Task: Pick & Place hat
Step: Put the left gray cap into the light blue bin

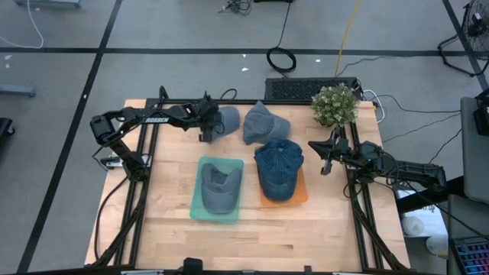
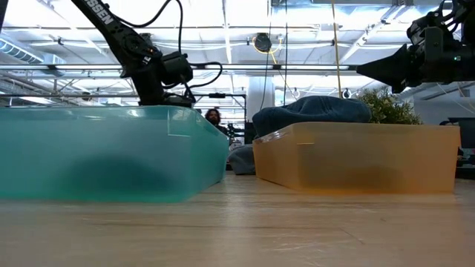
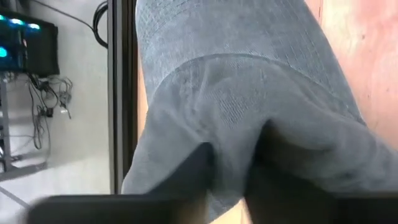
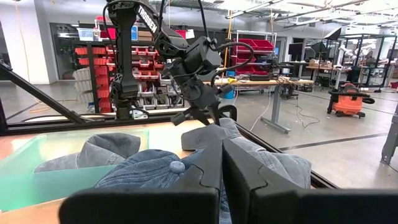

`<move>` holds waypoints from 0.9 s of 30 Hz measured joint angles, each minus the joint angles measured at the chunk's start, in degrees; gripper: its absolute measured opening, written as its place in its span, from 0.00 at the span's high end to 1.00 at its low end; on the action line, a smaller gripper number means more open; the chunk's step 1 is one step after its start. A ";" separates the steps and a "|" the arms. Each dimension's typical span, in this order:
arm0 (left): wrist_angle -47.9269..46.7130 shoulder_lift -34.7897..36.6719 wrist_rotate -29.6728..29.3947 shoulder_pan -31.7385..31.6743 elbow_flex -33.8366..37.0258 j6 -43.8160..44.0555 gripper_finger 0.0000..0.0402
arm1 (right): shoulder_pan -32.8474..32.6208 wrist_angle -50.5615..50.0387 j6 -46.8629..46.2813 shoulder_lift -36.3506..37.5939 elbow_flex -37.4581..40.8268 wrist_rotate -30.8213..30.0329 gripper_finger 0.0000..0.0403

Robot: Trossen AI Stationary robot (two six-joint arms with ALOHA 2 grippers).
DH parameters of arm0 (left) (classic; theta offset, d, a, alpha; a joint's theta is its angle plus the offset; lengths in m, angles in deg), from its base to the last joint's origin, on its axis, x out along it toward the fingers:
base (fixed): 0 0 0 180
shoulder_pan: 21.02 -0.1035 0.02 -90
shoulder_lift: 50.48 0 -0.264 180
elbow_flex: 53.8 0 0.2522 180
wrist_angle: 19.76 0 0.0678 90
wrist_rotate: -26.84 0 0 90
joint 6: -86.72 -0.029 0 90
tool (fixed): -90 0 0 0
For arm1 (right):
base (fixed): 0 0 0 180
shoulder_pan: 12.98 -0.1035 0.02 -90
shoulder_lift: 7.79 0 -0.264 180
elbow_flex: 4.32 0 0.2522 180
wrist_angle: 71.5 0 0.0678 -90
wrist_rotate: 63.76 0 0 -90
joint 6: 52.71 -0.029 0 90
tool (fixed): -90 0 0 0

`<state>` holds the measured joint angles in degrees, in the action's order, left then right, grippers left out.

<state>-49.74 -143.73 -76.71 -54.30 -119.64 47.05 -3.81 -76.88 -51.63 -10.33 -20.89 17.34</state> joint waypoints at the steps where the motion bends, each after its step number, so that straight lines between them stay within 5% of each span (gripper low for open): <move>1: -0.30 0.00 0.00 0.00 0.00 0.84 0.88 | 0.00 0.00 0.00 0.00 0.00 0.00 1.00; 3: -0.66 0.00 0.02 -0.14 0.00 3.34 0.96 | 0.00 0.00 0.00 0.00 0.00 0.00 1.00; 20: -1.84 0.00 0.67 -0.24 0.00 6.90 0.98 | 0.00 -0.01 0.00 0.00 0.01 0.00 1.00; 27: -2.15 0.00 5.63 -1.30 0.00 13.24 0.98 | 0.00 0.00 0.00 0.00 0.00 0.00 1.00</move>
<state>-51.89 -143.73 -71.08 -55.60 -119.64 60.30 -3.81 -76.88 -51.63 -10.33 -20.89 17.34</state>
